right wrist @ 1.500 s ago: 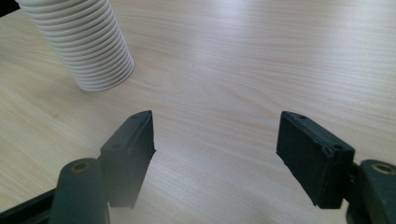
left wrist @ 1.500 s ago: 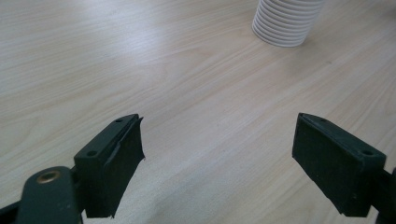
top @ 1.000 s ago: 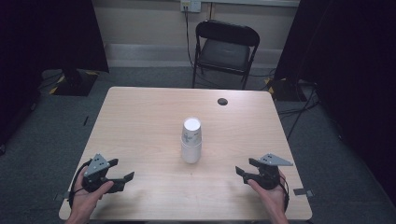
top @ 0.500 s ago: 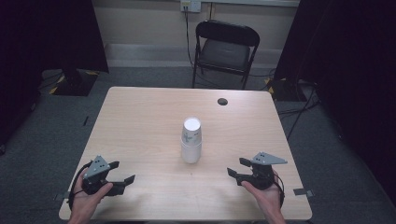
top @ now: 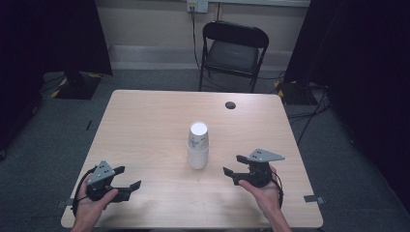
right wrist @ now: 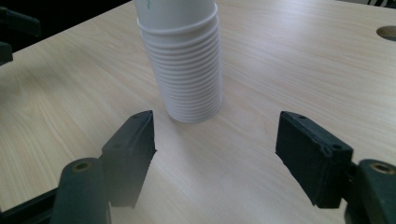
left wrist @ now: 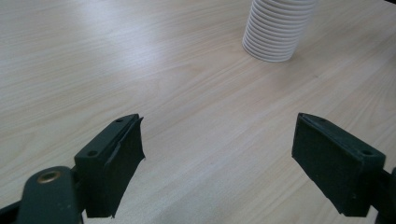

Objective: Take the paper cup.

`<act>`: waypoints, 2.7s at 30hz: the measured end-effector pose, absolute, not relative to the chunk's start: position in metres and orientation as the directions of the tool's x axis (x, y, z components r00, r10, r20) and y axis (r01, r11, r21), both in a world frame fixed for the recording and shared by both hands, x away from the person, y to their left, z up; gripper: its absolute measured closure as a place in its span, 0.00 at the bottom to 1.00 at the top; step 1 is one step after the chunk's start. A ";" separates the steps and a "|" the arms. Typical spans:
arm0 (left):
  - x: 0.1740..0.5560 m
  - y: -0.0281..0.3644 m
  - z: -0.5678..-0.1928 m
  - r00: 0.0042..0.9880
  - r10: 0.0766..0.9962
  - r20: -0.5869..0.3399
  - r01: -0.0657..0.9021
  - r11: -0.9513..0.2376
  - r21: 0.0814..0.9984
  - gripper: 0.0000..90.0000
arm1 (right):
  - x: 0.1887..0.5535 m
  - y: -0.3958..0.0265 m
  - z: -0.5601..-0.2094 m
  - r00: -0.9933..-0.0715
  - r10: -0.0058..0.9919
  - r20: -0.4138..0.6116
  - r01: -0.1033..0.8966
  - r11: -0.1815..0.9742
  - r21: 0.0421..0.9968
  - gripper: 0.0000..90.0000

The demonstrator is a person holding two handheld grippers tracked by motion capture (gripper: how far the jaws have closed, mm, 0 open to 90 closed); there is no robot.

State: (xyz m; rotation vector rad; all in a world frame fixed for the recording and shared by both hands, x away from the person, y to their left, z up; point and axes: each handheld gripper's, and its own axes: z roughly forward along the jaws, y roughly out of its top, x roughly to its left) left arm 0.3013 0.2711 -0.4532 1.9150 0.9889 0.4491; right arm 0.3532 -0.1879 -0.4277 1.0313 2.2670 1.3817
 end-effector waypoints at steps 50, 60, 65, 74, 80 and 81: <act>0.299 0.270 -0.456 0.621 0.782 -0.057 0.470 -0.313 0.825 0.18 | 0.427 -0.093 -0.382 -0.779 0.624 0.060 0.298 0.285 0.911 0.19; 0.299 0.271 -0.456 0.615 0.787 -0.046 0.471 -0.320 0.822 0.18 | 0.434 -0.088 -0.387 -0.774 0.629 0.070 0.310 0.280 0.909 0.23; 0.299 0.271 -0.456 0.617 0.786 -0.044 0.470 -0.323 0.822 0.18 | 0.434 -0.086 -0.389 -0.778 0.625 0.060 0.304 0.291 0.907 0.27; 0.299 0.271 -0.457 0.615 0.787 -0.047 0.472 -0.319 0.822 0.18 | 0.432 -0.083 -0.390 -0.779 0.625 0.037 0.290 0.308 0.906 0.33; 0.299 0.272 -0.457 0.613 0.789 -0.050 0.475 -0.317 0.821 0.18 | 0.432 -0.082 -0.389 -0.777 0.629 0.026 0.284 0.312 0.907 0.34; 0.299 0.272 -0.457 0.613 0.788 -0.051 0.475 -0.317 0.821 0.18 | 0.432 -0.082 -0.388 -0.777 0.629 0.023 0.281 0.314 0.907 0.34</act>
